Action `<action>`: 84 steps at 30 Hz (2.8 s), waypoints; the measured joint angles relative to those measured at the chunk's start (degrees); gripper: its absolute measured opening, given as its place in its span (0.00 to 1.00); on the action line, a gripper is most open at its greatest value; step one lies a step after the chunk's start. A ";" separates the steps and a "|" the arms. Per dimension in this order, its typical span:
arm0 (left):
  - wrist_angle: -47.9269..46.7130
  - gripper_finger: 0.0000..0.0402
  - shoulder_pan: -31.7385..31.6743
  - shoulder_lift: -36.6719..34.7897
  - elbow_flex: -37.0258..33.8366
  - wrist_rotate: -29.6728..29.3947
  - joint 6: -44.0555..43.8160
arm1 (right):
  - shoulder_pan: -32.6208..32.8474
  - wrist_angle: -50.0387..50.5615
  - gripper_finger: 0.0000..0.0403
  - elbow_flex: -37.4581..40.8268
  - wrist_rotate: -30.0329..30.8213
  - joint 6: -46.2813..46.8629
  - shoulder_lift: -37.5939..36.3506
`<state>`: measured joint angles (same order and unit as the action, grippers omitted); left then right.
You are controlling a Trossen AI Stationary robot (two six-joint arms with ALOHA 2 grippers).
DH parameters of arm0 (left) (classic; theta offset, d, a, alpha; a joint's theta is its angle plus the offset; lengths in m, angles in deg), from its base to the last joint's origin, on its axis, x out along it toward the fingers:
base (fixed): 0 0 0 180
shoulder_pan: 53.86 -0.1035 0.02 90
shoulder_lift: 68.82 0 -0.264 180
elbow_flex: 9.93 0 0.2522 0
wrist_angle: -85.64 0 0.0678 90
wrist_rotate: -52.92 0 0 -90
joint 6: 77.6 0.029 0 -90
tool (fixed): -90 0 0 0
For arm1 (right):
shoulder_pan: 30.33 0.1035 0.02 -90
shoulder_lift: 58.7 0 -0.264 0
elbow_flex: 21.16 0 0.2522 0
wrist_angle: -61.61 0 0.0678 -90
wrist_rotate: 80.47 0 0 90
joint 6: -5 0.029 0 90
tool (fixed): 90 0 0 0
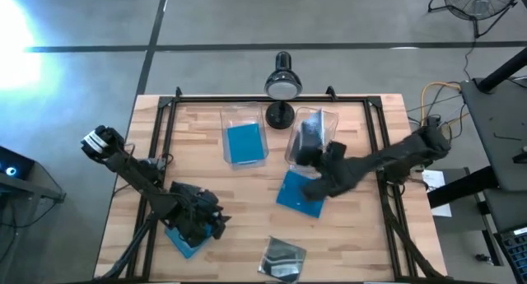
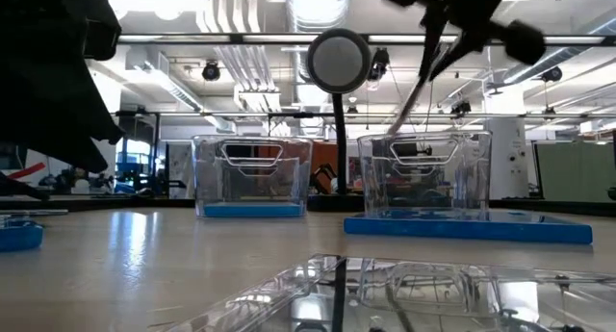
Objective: Pick & place jewel cases by type
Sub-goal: Put the black CD case into the right transparent bin
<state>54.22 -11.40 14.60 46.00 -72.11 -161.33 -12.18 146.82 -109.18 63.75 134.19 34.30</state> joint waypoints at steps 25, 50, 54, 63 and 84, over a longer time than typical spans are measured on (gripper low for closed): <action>0.04 0.53 0.00 -0.07 0.70 0.10 7.28 | -7.57 3.85 0.25 -3.30 -33.94 -21.50 -0.94; 20.19 0.53 -7.42 15.61 5.97 19.36 23.44 | 16.55 -50.17 0.11 5.88 -87.45 -60.41 16.59; 18.15 0.53 -7.48 20.48 9.75 18.19 20.03 | 15.94 -55.34 0.09 5.60 -86.71 -62.06 23.74; 12.31 0.53 -7.52 23.24 15.34 17.97 19.84 | 11.67 -62.06 0.09 0.89 -71.17 -60.39 28.00; -17.70 0.53 -8.42 19.91 19.28 16.94 8.58 | 6.47 -52.96 0.10 2.35 -64.23 -61.57 20.63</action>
<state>36.52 -19.82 34.51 65.28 -55.17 -152.75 -5.71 93.86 -106.83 -0.48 72.62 54.93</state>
